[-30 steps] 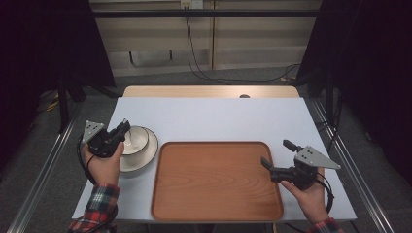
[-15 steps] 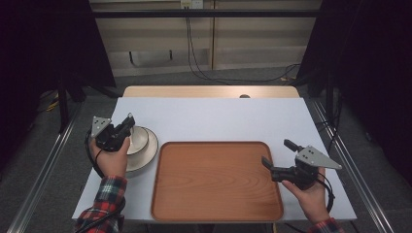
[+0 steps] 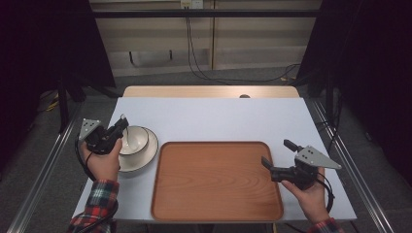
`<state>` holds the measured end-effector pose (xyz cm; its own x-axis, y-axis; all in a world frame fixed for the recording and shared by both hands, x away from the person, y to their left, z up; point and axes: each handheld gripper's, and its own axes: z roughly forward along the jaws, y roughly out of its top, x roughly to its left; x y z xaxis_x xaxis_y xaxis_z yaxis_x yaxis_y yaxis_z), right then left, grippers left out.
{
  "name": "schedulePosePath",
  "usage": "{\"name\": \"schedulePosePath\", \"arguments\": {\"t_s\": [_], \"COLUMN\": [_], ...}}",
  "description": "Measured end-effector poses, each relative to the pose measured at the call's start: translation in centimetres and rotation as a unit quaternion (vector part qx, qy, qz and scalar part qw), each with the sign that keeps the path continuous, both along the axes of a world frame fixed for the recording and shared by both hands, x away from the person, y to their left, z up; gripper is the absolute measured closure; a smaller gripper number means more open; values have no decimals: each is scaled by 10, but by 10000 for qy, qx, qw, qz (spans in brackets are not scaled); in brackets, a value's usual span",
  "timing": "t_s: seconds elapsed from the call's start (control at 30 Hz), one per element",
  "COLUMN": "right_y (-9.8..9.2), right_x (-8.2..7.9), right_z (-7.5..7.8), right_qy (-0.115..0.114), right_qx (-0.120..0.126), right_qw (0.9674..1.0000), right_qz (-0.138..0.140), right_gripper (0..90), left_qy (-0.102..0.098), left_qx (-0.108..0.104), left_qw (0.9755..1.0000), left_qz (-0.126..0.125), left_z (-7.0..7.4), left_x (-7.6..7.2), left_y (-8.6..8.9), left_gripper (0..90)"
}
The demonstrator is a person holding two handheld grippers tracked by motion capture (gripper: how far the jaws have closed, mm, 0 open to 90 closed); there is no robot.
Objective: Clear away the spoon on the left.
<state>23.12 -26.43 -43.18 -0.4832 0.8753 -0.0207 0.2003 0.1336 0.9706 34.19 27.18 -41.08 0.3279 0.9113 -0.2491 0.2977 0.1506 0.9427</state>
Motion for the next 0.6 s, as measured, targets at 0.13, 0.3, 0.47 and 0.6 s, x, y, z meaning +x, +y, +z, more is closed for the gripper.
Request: {"name": "schedulePosePath", "arguments": {"t_s": [0.13, 0.3, 0.47, 0.6], "right_y": [0, 1, 1, 1], "right_x": [0, 0, 0, 0], "right_z": [0, 0, 0, 0], "right_qy": [11, 10, 65, 58], "right_qx": [-6, 1, 12, 21], "right_qw": [10000, 10000, 10000, 9999], "right_qz": [35, 14, 59, 92], "right_gripper": [28, 23, 20, 20], "left_qy": [-1, -46, -61, -90], "left_qx": [-30, -192, -179, -221], "left_qw": [10000, 9996, 9993, 9989], "left_qz": [-62, -190, -318, -408], "left_z": [8, 17, 25, 32], "left_x": [-3, -6, -8, -11], "left_y": [1, 0, -1, -5], "left_gripper": [859, 859, 860, 860]}}
